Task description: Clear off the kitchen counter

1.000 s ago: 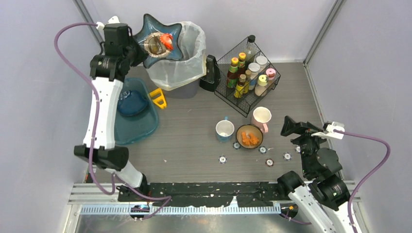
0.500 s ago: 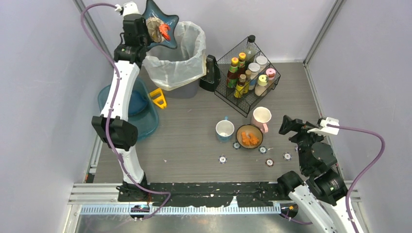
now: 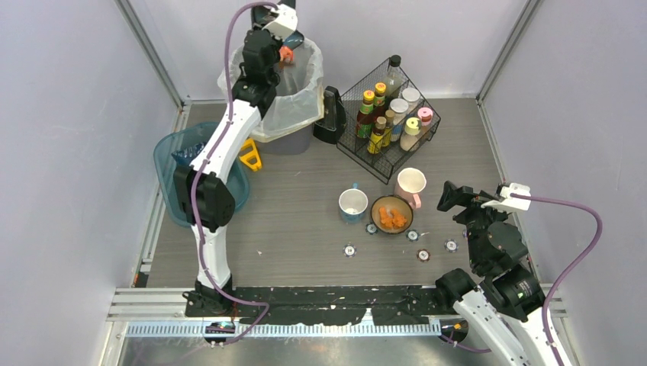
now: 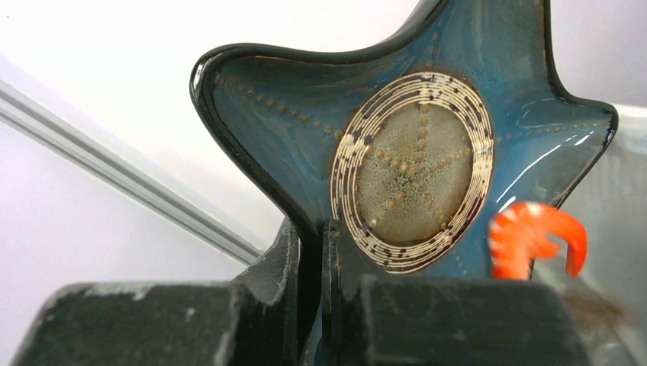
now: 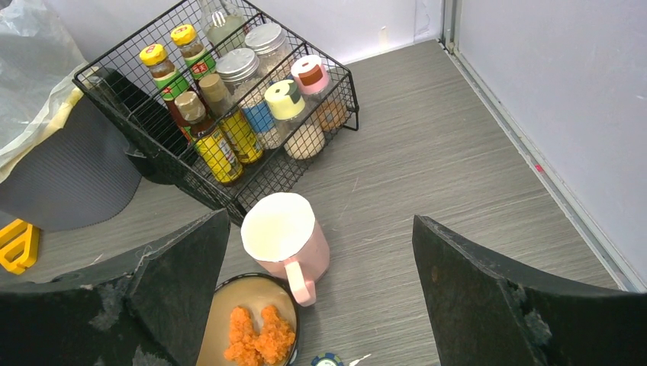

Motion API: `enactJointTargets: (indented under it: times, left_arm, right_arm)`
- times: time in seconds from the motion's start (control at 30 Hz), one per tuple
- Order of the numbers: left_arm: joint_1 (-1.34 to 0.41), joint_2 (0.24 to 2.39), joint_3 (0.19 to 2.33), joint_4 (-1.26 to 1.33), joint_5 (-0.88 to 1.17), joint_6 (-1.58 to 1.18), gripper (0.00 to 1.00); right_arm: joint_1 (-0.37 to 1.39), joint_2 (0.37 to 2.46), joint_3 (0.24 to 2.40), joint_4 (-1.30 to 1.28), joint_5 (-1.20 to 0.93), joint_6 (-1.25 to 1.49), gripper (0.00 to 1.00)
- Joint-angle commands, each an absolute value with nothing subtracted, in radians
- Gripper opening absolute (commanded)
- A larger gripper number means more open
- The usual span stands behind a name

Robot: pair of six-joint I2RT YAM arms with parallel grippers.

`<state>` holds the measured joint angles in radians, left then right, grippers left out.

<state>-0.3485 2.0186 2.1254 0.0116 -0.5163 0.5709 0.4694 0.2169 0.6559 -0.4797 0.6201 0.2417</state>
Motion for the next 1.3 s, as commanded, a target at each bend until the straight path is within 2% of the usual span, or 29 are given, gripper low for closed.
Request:
enactJointTargets:
  times: [0.0, 0.33, 0.67, 0.93, 1.27]
  left_arm:
    - [-0.327, 1.972, 2.124, 0.363, -0.591, 0.785, 0.00]
    - [-0.343, 1.926, 2.118, 0.390, -0.661, 0.856, 0.00]
    - [-0.321, 1.732, 2.118, 0.101, -0.752, 0.547, 0.00]
    - [-0.158, 1.428, 1.924, -0.334, -0.524, -0.023, 0.00]
    - [0.091, 1.081, 1.495, -0.562, -0.273, -0.302, 0.00]
  right_arm:
    - [0.469, 0.227, 0.654, -0.452, 0.633, 0.235, 0.95]
    - [0.468, 0.225, 0.656, -0.453, 0.627, 0.238, 0.95]
    - [0.468, 0.192, 0.655, -0.453, 0.610, 0.242, 0.95]
    - [0.468, 0.160, 0.658, -0.452, 0.597, 0.252, 0.95]
    - [0.468, 0.135, 0.659, -0.452, 0.586, 0.267, 0.95]
